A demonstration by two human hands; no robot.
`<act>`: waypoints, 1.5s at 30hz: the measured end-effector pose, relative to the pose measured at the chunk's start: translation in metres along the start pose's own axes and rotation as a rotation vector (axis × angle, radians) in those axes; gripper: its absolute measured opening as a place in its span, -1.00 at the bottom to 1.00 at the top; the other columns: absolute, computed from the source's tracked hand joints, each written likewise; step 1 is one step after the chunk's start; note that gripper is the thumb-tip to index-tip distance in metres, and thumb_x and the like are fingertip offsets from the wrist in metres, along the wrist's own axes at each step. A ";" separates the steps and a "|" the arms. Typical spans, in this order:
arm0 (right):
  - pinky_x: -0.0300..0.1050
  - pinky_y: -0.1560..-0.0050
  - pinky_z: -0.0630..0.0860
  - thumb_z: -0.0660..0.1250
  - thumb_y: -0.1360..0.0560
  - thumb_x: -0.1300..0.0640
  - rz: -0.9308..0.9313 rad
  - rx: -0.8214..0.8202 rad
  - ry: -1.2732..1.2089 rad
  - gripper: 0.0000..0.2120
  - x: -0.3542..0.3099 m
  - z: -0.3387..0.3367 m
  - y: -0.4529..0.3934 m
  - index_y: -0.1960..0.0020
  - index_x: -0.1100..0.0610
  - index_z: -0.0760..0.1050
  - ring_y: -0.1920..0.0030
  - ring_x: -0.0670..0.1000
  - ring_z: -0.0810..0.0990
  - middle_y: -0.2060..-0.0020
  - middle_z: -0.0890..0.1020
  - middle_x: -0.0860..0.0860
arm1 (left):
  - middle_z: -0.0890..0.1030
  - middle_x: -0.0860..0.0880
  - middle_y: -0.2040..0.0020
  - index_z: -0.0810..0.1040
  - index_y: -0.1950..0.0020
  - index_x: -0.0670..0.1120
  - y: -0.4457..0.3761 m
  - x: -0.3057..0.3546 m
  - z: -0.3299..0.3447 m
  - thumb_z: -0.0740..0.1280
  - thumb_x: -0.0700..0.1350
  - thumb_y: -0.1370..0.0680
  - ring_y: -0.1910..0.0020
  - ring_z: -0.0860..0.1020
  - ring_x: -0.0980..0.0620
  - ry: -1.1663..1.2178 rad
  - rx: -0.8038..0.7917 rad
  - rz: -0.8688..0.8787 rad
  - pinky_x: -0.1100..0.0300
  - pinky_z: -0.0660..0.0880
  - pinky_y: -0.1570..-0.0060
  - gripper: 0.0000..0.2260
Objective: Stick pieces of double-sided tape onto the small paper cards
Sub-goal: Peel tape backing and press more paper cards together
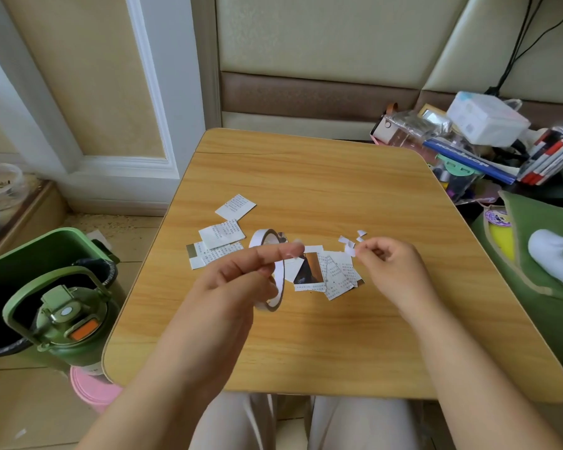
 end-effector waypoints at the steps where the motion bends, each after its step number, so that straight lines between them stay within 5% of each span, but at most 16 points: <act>1: -0.43 0.33 0.36 0.35 -0.49 0.18 0.004 0.002 0.068 -0.86 0.007 0.002 -0.009 0.24 0.06 0.58 0.30 -0.13 0.49 0.32 0.58 -0.11 | 0.55 0.16 0.36 0.71 0.04 -0.07 -0.001 -0.002 0.000 0.21 -0.26 -0.27 0.28 0.46 0.24 0.010 -0.006 -0.012 0.21 0.27 0.05 -0.62; 11: -0.55 0.36 0.34 0.44 -0.42 0.26 0.009 0.034 0.197 -0.95 0.026 0.003 -0.037 0.21 0.16 0.62 0.34 -0.19 0.47 0.34 0.57 -0.10 | 0.39 0.06 0.35 0.70 0.03 -0.15 -0.015 -0.022 -0.001 0.19 -0.29 -0.25 0.34 0.30 0.10 0.086 -0.013 -0.083 0.18 0.24 0.17 -0.60; 16: -0.30 0.21 0.45 0.41 -0.47 0.23 -0.012 0.021 0.227 -0.92 0.024 0.004 -0.035 0.16 0.07 0.60 0.27 -0.14 0.54 0.28 0.60 -0.07 | 0.37 0.06 0.37 0.71 0.03 -0.14 -0.019 -0.025 0.000 0.19 -0.30 -0.24 0.34 0.28 0.08 0.079 -0.013 -0.089 0.11 0.20 0.15 -0.59; 20: -0.41 0.35 0.33 0.38 -0.50 0.14 -0.080 0.065 0.284 -0.86 0.008 -0.001 -0.026 0.21 0.17 0.58 0.34 -0.15 0.49 0.39 0.60 0.01 | 0.37 0.06 0.37 0.71 0.05 -0.14 -0.019 -0.024 0.001 0.20 -0.29 -0.24 0.33 0.29 0.09 0.078 -0.024 -0.093 0.12 0.21 0.14 -0.60; 22: -0.31 0.23 0.38 0.26 -0.55 0.21 -0.088 0.051 0.316 -0.85 0.003 -0.001 -0.021 0.06 0.17 0.61 0.20 -0.02 0.58 0.23 0.66 0.06 | 0.37 0.06 0.37 0.71 0.06 -0.13 -0.018 -0.023 0.002 0.20 -0.29 -0.24 0.33 0.29 0.10 0.065 -0.033 -0.093 0.12 0.22 0.13 -0.60; 25: -0.34 0.14 0.42 0.21 -0.55 0.28 -0.175 0.025 0.205 -0.73 -0.021 -0.003 -0.003 -0.15 0.07 0.57 0.05 -0.05 0.60 0.08 0.64 -0.08 | 0.41 0.08 0.39 0.71 0.07 -0.12 -0.014 -0.017 0.005 0.20 -0.29 -0.25 0.29 0.31 0.09 0.040 -0.056 -0.076 0.16 0.23 0.11 -0.61; 32: -0.38 0.04 0.44 0.18 -0.54 -0.06 -0.511 -0.223 -0.071 -0.79 -0.101 0.005 0.069 -0.01 -0.10 0.59 -0.02 -0.12 0.59 0.06 0.60 -0.22 | 0.33 -0.07 0.27 0.71 0.10 0.01 -0.009 -0.003 0.008 0.27 -0.20 -0.27 0.26 0.33 0.08 -0.131 -0.047 0.002 0.18 0.25 0.09 -0.68; 38: -0.26 0.06 0.51 0.28 -0.52 -0.01 -0.470 -0.250 -0.190 -0.86 -0.101 0.009 0.081 0.05 -0.04 0.61 0.08 -0.06 0.64 0.15 0.68 -0.20 | 0.40 0.06 0.34 0.70 0.12 0.03 -0.006 0.001 0.012 0.27 -0.20 -0.28 0.23 0.29 0.05 -0.160 -0.044 0.022 0.21 0.28 0.11 -0.70; 45: -0.15 0.06 0.52 0.30 -0.46 -0.03 -0.485 -0.232 -0.212 -0.86 -0.102 0.006 0.086 0.05 -0.06 0.60 0.14 -0.03 0.60 0.14 0.68 -0.16 | 0.29 -0.07 0.25 0.70 0.08 0.04 -0.003 0.005 0.011 0.26 -0.19 -0.27 0.22 0.23 -0.03 -0.200 -0.019 0.023 0.13 0.18 0.13 -0.67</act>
Point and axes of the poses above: each hand's wrist, its own y-axis away from the middle knuckle, its own z-axis out of the palm, x = y × z, the point moved 9 cm from there along -y, towards the middle knuckle
